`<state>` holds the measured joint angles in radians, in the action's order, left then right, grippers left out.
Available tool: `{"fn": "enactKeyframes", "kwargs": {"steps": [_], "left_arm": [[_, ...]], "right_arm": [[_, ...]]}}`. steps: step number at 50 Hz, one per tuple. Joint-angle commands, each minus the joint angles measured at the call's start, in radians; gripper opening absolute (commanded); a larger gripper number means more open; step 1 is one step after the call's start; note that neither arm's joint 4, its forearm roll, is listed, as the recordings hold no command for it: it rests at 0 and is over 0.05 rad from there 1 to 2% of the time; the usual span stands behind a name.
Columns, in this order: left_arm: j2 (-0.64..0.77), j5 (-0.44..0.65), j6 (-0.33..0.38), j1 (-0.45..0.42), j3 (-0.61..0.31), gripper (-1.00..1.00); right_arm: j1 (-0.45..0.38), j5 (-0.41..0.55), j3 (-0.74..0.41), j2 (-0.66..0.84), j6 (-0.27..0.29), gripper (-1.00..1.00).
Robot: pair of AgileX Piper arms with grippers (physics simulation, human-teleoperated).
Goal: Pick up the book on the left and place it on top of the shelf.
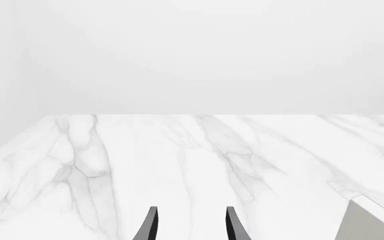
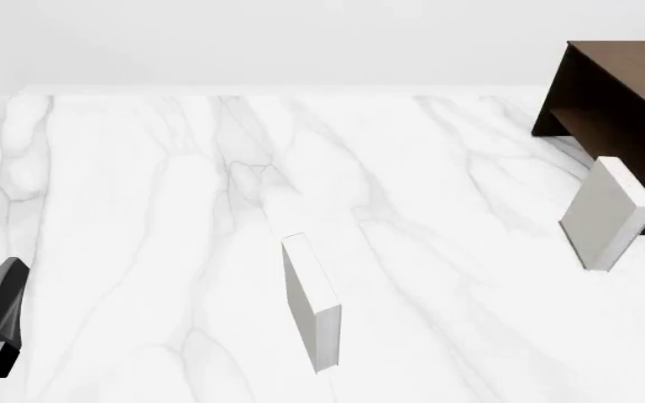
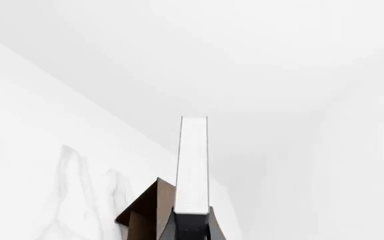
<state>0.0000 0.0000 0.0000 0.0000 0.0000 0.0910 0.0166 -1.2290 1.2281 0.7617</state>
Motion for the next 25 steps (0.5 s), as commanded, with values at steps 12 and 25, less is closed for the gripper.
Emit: {"fn": "enactKeyframes", "kwargs": {"steps": [12,25], "left_arm": [[0.000,0.000,0.000,0.000,0.000,1.00],[0.000,0.000,0.000,0.000,0.000,1.00]], "right_arm": [[0.076,-0.027,0.006,-0.013,0.035,-1.00],[0.116,-0.041,0.021,-0.008,0.059,-1.00]]}}
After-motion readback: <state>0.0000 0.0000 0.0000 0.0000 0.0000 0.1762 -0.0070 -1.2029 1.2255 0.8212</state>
